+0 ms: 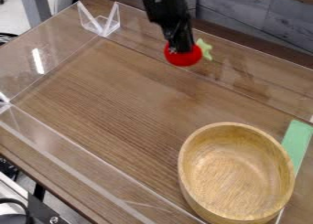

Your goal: Move the red fruit to the left

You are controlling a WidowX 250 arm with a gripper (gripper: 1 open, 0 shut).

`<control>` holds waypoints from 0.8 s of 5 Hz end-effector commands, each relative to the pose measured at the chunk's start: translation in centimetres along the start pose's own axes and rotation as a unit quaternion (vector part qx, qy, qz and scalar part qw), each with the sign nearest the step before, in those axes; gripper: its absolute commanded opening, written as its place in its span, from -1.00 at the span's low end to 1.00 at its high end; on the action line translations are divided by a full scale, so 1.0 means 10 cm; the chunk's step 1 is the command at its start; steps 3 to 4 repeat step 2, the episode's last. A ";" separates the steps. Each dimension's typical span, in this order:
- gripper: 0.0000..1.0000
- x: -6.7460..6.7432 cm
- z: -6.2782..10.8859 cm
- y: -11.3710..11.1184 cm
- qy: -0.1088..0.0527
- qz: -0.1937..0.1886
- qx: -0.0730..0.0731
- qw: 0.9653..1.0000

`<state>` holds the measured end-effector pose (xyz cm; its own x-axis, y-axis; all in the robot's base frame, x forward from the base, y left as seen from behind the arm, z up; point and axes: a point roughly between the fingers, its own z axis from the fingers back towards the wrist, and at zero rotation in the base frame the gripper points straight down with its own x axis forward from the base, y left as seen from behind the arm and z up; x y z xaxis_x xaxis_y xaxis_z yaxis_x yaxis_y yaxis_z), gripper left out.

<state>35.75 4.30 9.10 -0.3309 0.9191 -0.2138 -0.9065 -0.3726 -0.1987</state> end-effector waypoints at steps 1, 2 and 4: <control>-1.00 0.06 0.31 -0.12 0.012 -0.004 -0.026 1.000; -1.00 0.17 0.39 -0.18 0.016 -0.003 -0.027 1.000; -1.00 0.17 0.39 -0.18 0.016 -0.003 -0.027 1.000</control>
